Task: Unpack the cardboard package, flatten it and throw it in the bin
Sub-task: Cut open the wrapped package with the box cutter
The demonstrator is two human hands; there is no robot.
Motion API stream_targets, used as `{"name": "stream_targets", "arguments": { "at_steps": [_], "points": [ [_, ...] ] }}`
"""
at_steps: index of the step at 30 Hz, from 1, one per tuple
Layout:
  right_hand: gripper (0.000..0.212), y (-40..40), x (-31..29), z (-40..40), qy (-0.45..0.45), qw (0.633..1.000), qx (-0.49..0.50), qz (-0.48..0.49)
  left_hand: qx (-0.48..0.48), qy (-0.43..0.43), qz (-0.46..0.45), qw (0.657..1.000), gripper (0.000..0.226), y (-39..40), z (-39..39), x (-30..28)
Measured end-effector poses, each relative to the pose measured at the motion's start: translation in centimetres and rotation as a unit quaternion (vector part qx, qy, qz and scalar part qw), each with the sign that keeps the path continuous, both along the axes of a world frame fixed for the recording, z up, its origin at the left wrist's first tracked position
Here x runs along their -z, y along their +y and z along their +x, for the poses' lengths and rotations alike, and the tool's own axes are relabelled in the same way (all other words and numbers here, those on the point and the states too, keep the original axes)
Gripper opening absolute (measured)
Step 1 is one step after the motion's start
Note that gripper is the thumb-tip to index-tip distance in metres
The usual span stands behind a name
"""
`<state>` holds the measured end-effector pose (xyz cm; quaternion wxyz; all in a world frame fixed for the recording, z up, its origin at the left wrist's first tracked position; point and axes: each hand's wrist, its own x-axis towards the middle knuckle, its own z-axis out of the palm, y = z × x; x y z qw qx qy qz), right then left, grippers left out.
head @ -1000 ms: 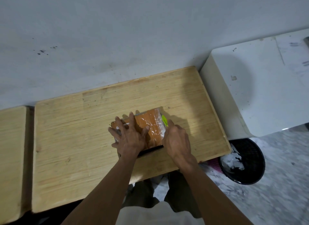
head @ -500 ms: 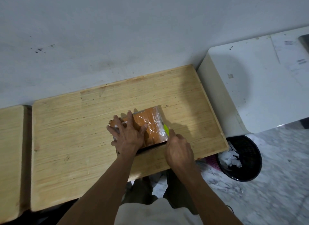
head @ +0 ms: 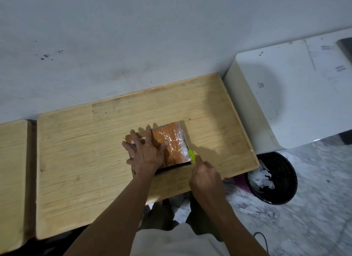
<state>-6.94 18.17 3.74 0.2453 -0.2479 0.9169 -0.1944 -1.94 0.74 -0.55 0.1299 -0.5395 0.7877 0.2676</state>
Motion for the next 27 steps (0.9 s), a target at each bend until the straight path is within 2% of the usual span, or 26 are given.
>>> {"name": "stream_targets", "arguments": {
  "at_steps": [10, 14, 21, 23, 27],
  "points": [
    [0.038, 0.6, 0.2, 0.8, 0.005, 1.000, 0.028, 0.003, 0.001, 0.004, -0.001, 1.000, 0.084, 0.1, -0.2, -0.1],
    [0.040, 2.5, 1.0, 2.3, 0.047, 0.998, -0.010, 0.036, -0.001, 0.016, 0.003, 1.000, 0.083, 0.0, -0.1, -0.1],
    [0.044, 3.7, 1.8, 2.4, 0.042, 0.999, -0.014, 0.023, -0.002, 0.018, 0.011, 1.000, 0.084, -0.1, -0.1, 0.2],
    [0.039, 4.7, 2.6, 2.5, 0.028, 0.999, -0.019, 0.017, -0.005, 0.021, 0.016, 1.000, 0.085, -0.1, -0.2, 0.1],
    [0.029, 5.0, 1.9, 1.9, -0.001, 0.996, 0.065, -0.059, -0.004, 0.012, 0.021, 1.000, 0.085, -0.2, -0.1, 0.1]
  ]
}}
